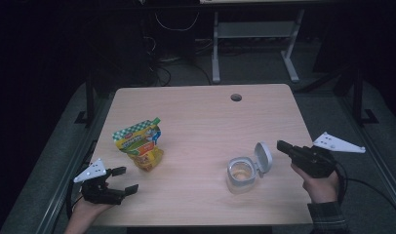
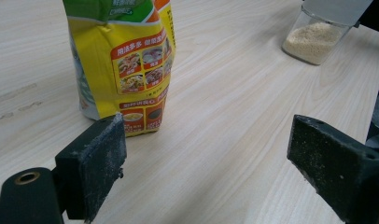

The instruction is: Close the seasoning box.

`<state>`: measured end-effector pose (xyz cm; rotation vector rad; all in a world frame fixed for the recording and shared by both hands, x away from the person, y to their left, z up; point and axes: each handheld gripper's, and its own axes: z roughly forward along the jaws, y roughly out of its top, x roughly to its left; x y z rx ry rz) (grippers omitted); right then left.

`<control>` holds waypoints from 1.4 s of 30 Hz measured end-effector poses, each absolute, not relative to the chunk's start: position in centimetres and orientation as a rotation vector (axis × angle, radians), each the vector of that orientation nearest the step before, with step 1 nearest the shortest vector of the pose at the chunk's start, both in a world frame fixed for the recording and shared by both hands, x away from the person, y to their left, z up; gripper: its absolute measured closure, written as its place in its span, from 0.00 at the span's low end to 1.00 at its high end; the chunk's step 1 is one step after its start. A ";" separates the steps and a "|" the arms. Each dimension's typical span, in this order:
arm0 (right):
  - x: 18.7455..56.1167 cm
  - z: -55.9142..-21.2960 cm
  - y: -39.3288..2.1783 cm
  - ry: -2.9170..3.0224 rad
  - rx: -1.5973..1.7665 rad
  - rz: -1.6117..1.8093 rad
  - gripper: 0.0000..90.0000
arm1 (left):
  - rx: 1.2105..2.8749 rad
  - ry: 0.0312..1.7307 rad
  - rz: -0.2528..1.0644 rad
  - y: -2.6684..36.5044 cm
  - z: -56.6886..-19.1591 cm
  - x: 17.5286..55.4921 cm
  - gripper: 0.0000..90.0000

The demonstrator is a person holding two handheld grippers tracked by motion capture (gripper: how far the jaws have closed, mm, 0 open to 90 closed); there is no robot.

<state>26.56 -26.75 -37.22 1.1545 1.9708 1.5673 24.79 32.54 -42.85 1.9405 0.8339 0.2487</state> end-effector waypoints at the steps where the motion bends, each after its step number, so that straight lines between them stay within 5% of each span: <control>1: 26.5 -37.5 -26.8 1.981 1.155 1.559 1.00 | 1.940 0.834 0.248 32.5 -42.9 24.8 0.13; 35: 25.8 -39.5 -23.1 2.146 1.044 1.615 1.00 | 1.938 0.833 0.243 32.9 -42.9 24.6 0.13; 42: 26.6 -40.1 -24.5 2.091 1.090 1.594 0.85 | 1.949 0.836 0.247 32.9 -42.9 24.3 0.13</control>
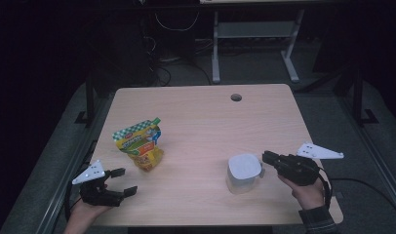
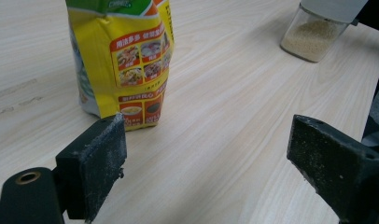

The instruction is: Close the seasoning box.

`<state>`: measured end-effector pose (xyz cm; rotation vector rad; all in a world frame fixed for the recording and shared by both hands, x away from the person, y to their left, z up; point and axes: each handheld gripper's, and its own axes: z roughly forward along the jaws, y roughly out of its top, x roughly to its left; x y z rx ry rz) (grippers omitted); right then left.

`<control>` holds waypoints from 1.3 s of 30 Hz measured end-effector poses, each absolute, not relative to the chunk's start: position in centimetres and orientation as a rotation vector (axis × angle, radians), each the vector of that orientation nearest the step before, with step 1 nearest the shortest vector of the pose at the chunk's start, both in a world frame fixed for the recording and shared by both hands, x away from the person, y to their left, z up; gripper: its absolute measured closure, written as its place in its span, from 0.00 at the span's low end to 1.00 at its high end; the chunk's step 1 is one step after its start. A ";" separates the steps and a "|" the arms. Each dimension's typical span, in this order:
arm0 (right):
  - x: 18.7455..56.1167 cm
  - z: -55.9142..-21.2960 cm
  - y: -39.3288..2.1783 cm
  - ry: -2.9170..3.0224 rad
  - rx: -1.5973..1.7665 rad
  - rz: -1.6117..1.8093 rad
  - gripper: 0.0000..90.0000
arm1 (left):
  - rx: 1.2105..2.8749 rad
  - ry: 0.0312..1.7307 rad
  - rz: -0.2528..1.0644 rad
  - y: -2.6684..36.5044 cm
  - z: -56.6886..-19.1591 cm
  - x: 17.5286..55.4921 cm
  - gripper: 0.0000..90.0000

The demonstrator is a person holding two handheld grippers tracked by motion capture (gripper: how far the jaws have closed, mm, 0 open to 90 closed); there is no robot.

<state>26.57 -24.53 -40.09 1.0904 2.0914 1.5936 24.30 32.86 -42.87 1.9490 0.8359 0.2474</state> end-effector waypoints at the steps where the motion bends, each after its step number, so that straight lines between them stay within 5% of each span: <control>1: 26.6 -40.1 -24.7 2.085 1.104 1.592 0.82 | 1.954 0.837 0.247 32.9 -42.9 24.2 0.13; 8: 27.1 -40.9 -26.1 2.019 1.193 1.521 0.59 | 1.946 0.840 0.255 33.3 -42.9 24.0 0.13; 28: 26.2 -45.6 -28.5 2.050 1.266 1.338 0.21 | 1.974 0.834 0.255 32.7 -43.5 24.2 0.13; 39: 26.9 -47.2 -28.9 2.051 1.287 1.234 0.15 | 2.035 0.846 0.270 32.4 -44.1 24.5 0.14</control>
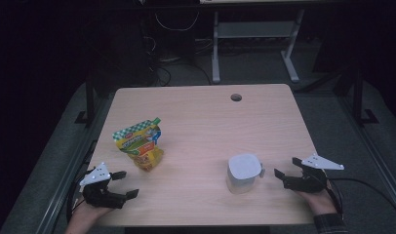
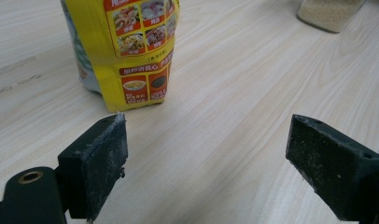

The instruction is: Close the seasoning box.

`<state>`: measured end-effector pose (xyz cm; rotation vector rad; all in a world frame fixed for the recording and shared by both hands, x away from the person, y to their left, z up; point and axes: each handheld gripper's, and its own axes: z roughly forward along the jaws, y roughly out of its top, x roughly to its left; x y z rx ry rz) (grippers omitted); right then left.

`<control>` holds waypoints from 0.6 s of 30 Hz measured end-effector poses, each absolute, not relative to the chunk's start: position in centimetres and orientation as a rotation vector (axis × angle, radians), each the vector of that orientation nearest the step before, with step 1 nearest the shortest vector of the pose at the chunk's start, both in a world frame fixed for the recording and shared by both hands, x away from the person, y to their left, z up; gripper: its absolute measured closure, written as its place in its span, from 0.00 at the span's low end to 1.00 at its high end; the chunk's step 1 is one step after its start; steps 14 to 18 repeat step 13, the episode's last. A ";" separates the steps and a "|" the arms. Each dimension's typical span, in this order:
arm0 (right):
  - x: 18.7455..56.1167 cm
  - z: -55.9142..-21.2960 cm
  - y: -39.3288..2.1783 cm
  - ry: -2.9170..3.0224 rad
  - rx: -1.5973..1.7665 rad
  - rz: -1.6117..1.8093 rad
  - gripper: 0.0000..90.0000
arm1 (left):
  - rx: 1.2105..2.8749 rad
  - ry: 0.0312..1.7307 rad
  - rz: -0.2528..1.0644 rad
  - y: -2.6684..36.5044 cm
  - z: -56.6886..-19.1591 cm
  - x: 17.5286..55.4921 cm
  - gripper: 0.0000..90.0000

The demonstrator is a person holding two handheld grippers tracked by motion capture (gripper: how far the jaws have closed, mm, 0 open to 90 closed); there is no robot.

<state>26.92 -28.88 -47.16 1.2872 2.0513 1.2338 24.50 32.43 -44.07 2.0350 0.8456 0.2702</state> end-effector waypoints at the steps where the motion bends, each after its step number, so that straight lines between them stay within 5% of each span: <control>1: 26.9 -47.2 -28.9 2.052 1.286 1.233 0.15 | 2.034 0.846 0.270 32.4 -44.1 24.5 0.14; 18: 26.2 -46.9 -28.9 2.044 1.279 1.228 0.15 | 2.038 0.832 0.268 32.0 -44.0 25.0 0.14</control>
